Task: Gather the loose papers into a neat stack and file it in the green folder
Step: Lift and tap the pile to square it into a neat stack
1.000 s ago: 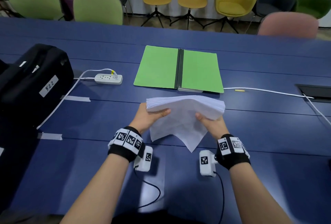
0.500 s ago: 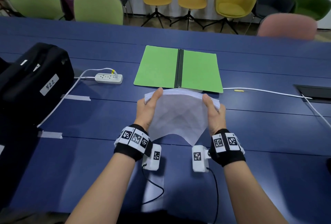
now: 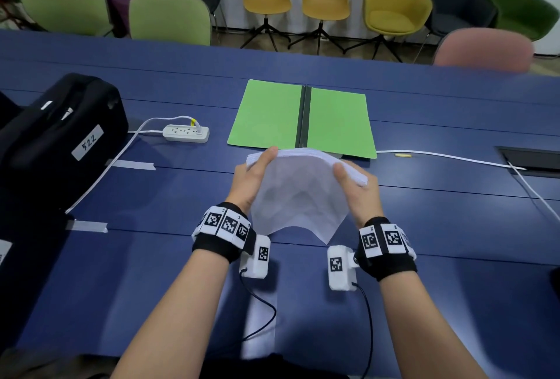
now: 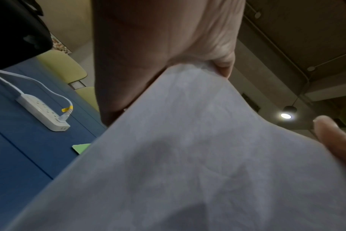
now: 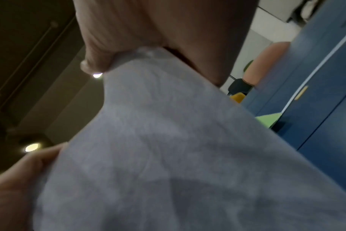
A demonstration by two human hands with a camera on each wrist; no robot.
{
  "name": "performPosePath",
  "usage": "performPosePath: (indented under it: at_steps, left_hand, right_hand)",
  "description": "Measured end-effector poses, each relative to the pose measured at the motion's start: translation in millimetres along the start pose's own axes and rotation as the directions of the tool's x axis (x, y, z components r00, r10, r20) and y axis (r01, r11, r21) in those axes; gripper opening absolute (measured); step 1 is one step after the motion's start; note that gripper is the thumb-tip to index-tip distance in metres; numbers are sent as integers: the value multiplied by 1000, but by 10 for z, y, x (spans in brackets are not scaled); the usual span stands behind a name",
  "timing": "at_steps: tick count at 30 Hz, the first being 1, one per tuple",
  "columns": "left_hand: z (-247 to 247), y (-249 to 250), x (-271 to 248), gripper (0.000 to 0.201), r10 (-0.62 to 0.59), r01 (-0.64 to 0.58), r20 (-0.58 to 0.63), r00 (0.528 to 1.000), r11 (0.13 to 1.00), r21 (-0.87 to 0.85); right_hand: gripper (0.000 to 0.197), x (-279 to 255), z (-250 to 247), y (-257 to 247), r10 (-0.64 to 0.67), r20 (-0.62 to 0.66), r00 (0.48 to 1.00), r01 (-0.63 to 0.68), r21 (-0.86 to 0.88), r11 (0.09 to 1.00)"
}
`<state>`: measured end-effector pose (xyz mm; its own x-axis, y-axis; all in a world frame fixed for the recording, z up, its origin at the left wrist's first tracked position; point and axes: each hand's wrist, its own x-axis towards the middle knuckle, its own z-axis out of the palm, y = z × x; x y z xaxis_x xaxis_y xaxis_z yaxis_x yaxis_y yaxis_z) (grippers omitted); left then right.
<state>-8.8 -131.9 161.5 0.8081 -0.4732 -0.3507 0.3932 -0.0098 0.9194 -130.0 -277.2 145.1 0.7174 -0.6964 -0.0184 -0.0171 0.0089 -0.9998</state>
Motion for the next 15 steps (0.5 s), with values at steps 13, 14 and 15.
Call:
performPosePath:
  at_steps: [13, 14, 15]
  left_hand:
    - [-68, -349, 125, 13, 183, -160, -90, 979, 963, 218]
    - [-101, -451, 163, 14, 151, -120, -105, 983, 960, 251]
    - [-138, -538, 202, 15, 122, -86, -112, 986, 955, 285]
  right_hand:
    - [24, -18, 96, 189, 83, -8, 997, -83, -87, 993]
    - [23, -36, 119, 305, 157, 6, 988, -155, -120, 981]
    - [21, -23, 129, 421, 202, 0, 979, -200, -139, 970]
